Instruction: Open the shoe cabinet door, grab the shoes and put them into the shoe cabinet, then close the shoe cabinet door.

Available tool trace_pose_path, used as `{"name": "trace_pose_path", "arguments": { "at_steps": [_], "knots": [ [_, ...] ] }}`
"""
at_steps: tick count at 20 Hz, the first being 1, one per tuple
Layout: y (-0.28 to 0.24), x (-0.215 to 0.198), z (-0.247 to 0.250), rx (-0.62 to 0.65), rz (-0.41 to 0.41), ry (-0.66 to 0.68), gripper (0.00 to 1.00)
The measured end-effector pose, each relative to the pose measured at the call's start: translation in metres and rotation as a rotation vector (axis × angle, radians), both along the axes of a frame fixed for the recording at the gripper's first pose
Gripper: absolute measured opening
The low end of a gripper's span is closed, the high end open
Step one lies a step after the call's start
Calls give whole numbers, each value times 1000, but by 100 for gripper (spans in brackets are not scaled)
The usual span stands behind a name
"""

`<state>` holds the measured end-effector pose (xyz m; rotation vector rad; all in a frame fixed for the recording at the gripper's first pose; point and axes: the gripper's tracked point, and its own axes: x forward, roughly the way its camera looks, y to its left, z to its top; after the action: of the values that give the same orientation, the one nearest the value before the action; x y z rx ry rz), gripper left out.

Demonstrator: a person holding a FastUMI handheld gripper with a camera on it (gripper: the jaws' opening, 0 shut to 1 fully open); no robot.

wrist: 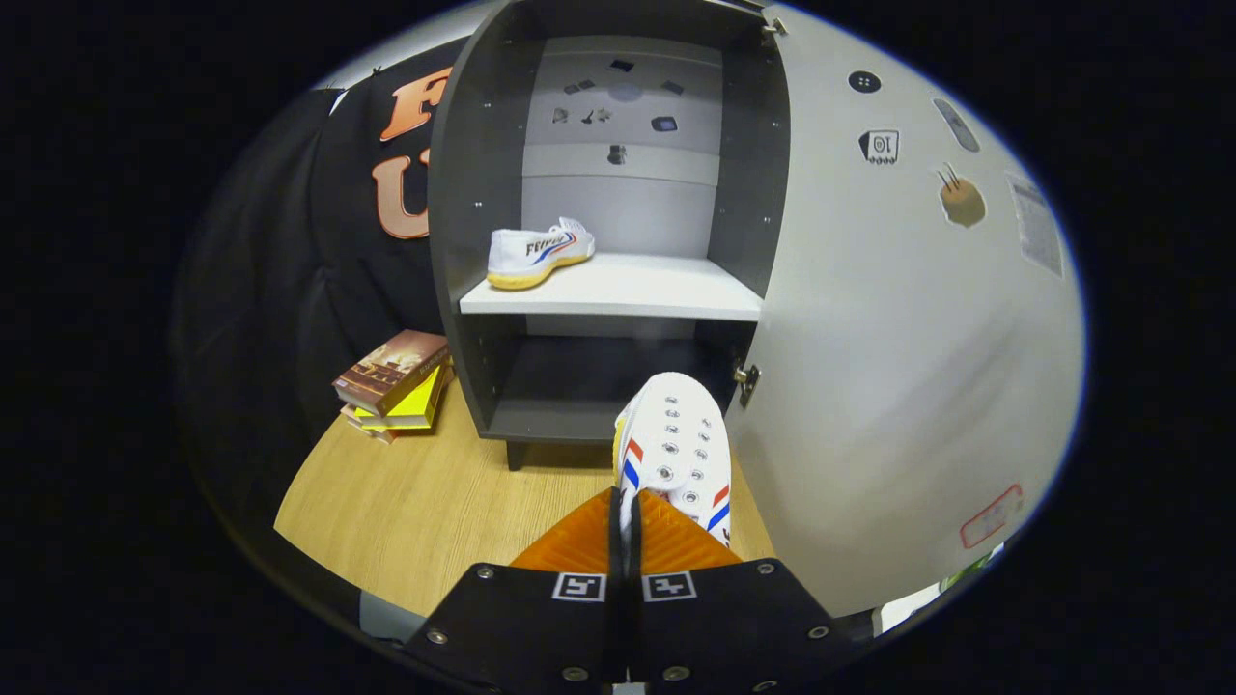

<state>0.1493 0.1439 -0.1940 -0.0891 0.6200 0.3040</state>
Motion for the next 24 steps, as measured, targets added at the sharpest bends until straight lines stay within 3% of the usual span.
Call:
{"name": "trace_pose_path", "arguments": {
  "at_steps": [8,13,20,24],
  "knots": [
    [4,72,79,-41,21,-136,0],
    [17,131,101,-70,38,-175,0],
    [48,227,99,-167,93,-244,0],
    [64,279,75,-186,81,-244,0]
  ]
}}
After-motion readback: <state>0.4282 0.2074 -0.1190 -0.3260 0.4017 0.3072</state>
